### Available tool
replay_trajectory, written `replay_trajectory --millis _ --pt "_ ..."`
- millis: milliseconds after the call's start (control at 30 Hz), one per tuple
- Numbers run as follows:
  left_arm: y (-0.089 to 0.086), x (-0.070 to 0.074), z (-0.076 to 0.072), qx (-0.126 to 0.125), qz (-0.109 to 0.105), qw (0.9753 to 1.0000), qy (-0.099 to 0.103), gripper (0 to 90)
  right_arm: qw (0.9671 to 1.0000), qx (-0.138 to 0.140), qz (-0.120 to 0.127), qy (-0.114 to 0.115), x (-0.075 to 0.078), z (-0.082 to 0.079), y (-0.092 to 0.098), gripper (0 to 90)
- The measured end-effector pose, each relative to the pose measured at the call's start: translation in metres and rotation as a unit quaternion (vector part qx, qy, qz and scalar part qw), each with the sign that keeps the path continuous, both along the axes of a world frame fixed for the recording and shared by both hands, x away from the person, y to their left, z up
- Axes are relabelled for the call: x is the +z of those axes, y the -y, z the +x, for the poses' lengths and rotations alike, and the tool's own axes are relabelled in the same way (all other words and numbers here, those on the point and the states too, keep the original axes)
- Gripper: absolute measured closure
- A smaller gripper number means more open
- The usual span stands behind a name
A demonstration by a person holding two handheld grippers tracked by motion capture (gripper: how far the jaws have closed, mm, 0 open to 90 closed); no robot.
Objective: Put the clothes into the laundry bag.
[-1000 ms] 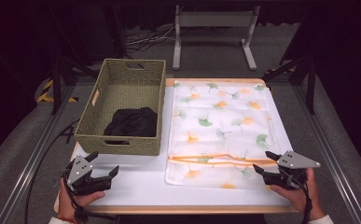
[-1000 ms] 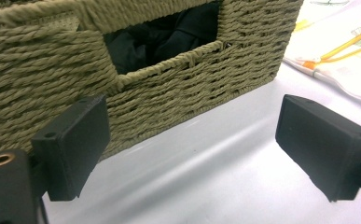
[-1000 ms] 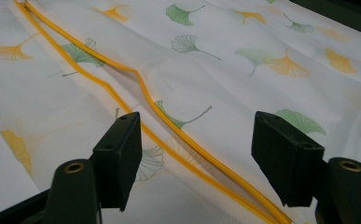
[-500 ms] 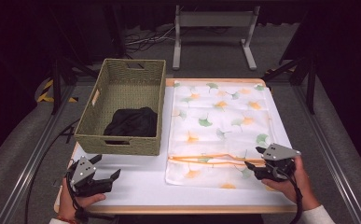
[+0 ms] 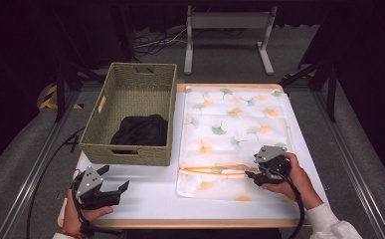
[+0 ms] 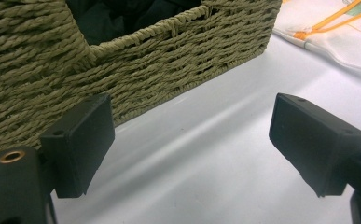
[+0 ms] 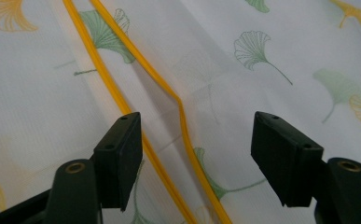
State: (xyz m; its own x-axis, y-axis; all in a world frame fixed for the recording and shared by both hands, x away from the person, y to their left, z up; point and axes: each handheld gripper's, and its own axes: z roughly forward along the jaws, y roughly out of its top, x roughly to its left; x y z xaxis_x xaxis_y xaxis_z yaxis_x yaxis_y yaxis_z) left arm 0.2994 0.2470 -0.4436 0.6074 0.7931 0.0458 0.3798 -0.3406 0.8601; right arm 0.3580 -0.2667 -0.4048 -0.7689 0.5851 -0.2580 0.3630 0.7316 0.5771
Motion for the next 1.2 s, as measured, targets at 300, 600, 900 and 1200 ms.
replay_trajectory --millis 300,600,900,1200 --pt "0.0 0.0 0.001 -0.006 0.003 1.0 -0.002 14.7 0.9995 -0.006 -0.02 -0.023 -0.005 0.02 -0.011 35.3" --pt "0.0 -0.001 0.001 -0.009 0.0 0.9999 -0.008 14.7 0.9981 -0.014 -0.037 -0.047 -0.011 0.033 -0.016 37.8" --pt "0.001 -0.001 0.001 -0.014 0.0 0.9999 -0.009 14.9 0.9939 -0.028 0.029 -0.102 -0.018 0.044 -0.005 53.9" --pt "0.002 -0.002 0.001 -0.019 0.006 0.9997 -0.012 15.2 0.9925 -0.045 0.06 -0.096 -0.02 0.046 0.002 72.7"
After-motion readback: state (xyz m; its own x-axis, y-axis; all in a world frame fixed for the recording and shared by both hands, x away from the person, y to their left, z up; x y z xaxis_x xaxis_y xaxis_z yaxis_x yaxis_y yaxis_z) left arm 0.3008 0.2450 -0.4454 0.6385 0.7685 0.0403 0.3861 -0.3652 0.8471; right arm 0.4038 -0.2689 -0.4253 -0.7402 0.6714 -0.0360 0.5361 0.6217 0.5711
